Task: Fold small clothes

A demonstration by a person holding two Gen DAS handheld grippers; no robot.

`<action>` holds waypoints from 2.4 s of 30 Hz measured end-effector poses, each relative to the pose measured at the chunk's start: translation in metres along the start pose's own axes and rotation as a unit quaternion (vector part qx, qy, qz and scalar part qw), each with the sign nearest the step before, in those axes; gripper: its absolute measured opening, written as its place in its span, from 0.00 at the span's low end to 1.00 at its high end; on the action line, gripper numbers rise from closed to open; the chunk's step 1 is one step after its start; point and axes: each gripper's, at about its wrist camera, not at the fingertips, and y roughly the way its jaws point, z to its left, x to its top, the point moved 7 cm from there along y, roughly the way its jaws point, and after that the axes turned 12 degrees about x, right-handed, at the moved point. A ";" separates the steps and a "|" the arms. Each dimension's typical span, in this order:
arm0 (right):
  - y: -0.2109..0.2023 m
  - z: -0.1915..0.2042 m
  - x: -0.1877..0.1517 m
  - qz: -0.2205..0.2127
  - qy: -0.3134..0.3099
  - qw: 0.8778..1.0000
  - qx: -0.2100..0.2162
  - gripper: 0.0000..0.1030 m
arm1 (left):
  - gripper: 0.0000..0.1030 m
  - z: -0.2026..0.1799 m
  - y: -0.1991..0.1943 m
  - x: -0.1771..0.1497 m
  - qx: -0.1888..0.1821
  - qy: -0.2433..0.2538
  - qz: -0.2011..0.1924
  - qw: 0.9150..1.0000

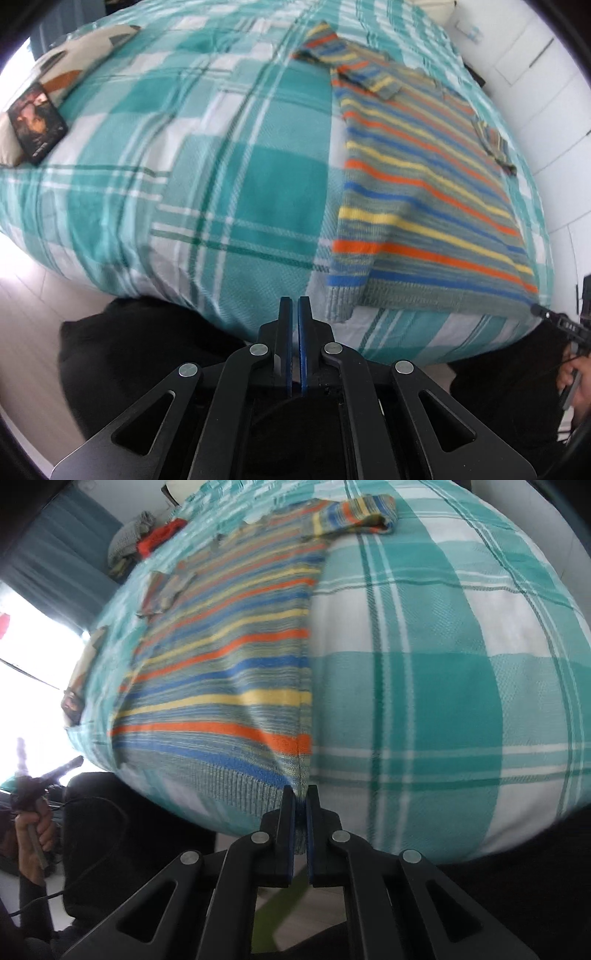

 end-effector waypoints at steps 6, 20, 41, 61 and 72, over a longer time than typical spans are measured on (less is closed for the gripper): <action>0.027 -0.003 0.005 0.003 -0.009 1.000 -0.015 0.08 | 0.83 -0.015 0.003 0.004 -0.024 0.024 -0.023 0.999; 0.047 0.005 0.003 0.019 -0.009 1.000 0.006 0.04 | 0.04 -0.051 0.041 -0.004 -0.004 0.031 0.040 0.999; 0.048 -0.024 -0.016 0.053 0.021 0.998 -0.021 0.04 | 0.04 -0.058 0.072 -0.028 0.084 0.036 0.086 0.992; 0.049 -0.028 -0.019 0.048 0.023 0.998 -0.027 0.04 | 0.04 -0.077 0.091 -0.029 0.102 0.042 0.091 0.990; 0.050 -0.032 -0.018 0.045 0.029 0.998 -0.021 0.02 | 0.04 -0.089 0.103 -0.034 0.107 0.034 0.099 0.989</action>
